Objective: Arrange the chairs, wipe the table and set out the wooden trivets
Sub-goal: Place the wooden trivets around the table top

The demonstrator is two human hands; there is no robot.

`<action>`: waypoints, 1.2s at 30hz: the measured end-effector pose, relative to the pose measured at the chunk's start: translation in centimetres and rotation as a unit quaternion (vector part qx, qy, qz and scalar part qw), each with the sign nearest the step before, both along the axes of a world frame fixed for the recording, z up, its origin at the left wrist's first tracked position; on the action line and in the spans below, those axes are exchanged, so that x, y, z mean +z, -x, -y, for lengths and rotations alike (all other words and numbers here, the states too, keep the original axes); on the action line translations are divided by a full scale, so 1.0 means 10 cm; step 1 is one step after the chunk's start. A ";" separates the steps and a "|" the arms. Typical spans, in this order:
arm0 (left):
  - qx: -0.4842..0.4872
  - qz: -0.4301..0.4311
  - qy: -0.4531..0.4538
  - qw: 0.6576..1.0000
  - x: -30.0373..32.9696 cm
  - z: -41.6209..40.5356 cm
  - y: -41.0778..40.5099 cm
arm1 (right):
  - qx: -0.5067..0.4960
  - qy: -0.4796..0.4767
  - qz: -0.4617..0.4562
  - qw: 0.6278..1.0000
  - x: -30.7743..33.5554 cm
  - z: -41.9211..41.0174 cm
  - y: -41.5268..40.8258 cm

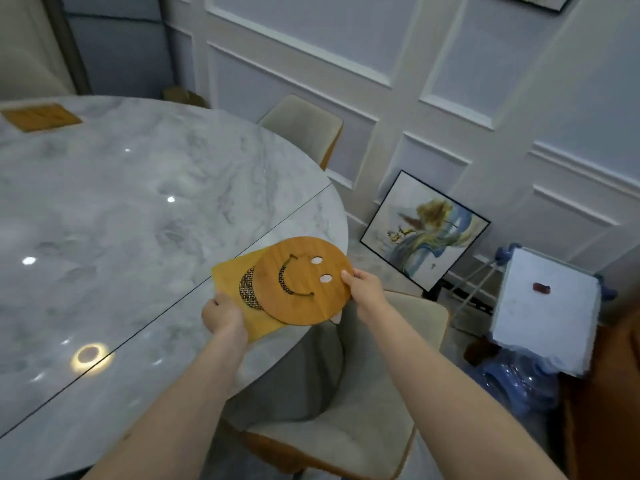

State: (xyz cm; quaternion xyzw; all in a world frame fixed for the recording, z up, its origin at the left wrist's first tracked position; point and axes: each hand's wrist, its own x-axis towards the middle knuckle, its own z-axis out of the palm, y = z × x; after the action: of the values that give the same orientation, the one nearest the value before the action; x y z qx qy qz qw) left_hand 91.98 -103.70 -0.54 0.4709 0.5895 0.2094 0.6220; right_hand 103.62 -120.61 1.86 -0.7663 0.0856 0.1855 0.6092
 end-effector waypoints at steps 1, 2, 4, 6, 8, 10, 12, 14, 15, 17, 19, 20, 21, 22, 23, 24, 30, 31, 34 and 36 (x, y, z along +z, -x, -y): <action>0.018 -0.006 -0.010 1.000 -0.03 -0.07 -0.04 | 0.007 -0.004 -0.012 1.000 -0.01 -0.07 -0.15; 0.035 -0.013 -0.017 0.999 -0.05 -0.13 -0.06 | 0.015 -0.010 -0.024 1.000 -0.02 -0.13 -0.28; 0.073 -0.029 -0.022 0.997 -0.12 -0.21 -0.09 | 0.046 -0.013 -0.042 0.998 -0.06 -0.29 -0.57; 0.123 -0.048 -0.025 0.991 -0.20 -0.25 -0.08 | 0.097 0.003 -0.041 0.994 -0.07 -0.45 -0.85; 0.191 -0.054 -0.023 0.980 -0.29 -0.29 -0.04 | 0.159 0.017 -0.026 0.987 -0.12 -0.65 -1.14; 0.263 -0.067 -0.010 0.962 -0.44 -0.29 0.03 | 0.231 0.043 -0.012 0.972 -0.18 -0.84 -1.37; 0.326 -0.078 0.018 0.942 -0.54 -0.25 0.10 | 0.295 0.064 -0.013 0.953 -0.28 -0.97 -1.55; 0.373 -0.087 0.028 0.923 -0.59 -0.15 0.18 | 0.361 0.085 -0.003 0.929 -0.41 -1.09 -1.65; 0.394 -0.089 0.028 0.914 -0.63 -0.08 0.22 | 0.395 0.096 0.000 0.914 -0.50 -1.16 -1.68; 0.427 -0.086 0.039 0.899 -0.66 0.02 0.27 | 0.450 0.116 0.015 0.885 -0.66 -1.24 -1.67; 0.453 -0.080 0.044 0.887 -0.70 0.09 0.31 | 0.514 0.149 0.045 0.844 -0.81 -1.36 -1.61; 0.462 -0.077 0.042 0.882 -0.71 0.12 0.32 | 0.539 0.163 0.060 0.824 -0.89 -1.41 -1.58; 0.471 -0.078 0.035 0.878 -0.71 0.15 0.33 | 0.563 0.173 0.070 0.805 -0.96 -1.48 -1.56; 0.476 -0.078 0.029 0.875 -0.71 0.18 0.32 | 0.583 0.178 0.081 0.788 -1.02 -1.54 -1.54; 0.484 -0.076 0.021 0.871 -0.70 0.19 0.31 | 0.602 0.184 0.091 0.771 -1.07 -1.61 -1.51; 0.491 -0.071 0.015 0.868 -0.71 0.20 0.30 | 0.612 0.188 0.103 0.761 -1.10 -1.67 -1.48; 0.495 -0.068 0.003 0.866 -0.79 0.13 0.24 | 0.554 0.204 0.314 0.743 -1.28 -1.73 -1.26; 0.493 -0.069 -0.001 0.867 -0.80 0.12 0.22 | 0.558 0.208 0.348 0.724 -1.33 -1.67 -1.20; 0.487 -0.069 -0.007 0.871 -0.80 0.09 0.18 | 0.626 0.210 0.397 0.637 -1.47 -1.45 -1.01; 0.486 -0.060 -0.007 0.872 -0.81 0.08 0.16 | 0.682 0.246 0.401 0.559 -1.57 -1.33 -0.93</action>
State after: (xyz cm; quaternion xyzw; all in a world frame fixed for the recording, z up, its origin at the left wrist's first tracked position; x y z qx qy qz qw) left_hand 90.35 -104.50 -8.67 0.1417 0.7788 0.4606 0.4016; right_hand 112.88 -107.35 -13.84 -0.7115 -0.6737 0.1906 0.0598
